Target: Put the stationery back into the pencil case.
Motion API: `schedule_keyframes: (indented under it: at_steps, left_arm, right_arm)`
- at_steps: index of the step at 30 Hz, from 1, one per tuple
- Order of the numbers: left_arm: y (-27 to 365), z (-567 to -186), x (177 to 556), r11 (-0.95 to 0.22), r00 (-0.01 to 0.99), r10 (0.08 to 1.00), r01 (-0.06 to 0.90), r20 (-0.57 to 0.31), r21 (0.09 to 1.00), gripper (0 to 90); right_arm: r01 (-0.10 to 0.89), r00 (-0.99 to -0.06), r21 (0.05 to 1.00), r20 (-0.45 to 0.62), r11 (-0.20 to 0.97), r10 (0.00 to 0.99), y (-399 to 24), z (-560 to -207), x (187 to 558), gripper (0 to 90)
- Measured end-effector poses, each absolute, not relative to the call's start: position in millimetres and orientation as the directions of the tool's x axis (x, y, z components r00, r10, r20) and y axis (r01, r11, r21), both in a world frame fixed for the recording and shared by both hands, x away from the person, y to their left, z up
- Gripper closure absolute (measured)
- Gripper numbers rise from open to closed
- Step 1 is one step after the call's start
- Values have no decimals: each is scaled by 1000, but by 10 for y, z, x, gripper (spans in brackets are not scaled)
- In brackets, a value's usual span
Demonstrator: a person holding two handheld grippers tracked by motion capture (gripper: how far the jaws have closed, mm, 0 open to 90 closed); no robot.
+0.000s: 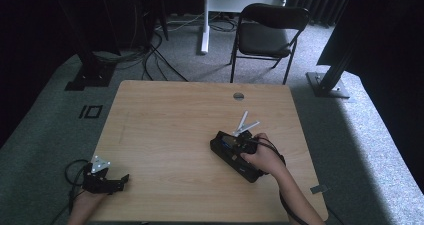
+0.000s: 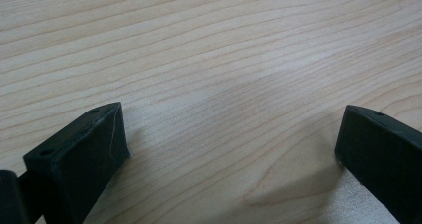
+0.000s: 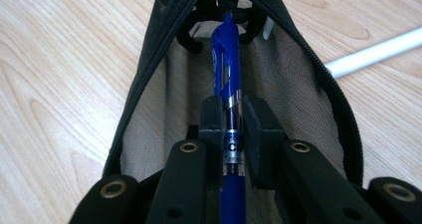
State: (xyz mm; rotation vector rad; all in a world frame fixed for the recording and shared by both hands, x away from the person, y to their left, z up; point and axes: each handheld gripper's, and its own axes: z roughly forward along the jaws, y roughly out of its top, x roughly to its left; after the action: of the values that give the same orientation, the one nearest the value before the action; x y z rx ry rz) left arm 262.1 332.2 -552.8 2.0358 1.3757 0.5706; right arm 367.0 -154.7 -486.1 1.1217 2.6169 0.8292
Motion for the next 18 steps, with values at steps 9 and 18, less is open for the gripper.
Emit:
schedule_keyframes:
  at_steps: [9, 18]
  left_arm:
    - [3322, -5528, 2621, -275, 368, 930, 667, 15, 692, 2]
    - [3322, -5528, 2621, -275, 368, 930, 667, 15, 692, 2]
  right_arm:
    - [623, -695, 543, 52, 564, 717, -1524, -4894, 3709, 792]
    - [633, -689, 545, 72, 550, 721, -1525, -4884, 3721, 781]
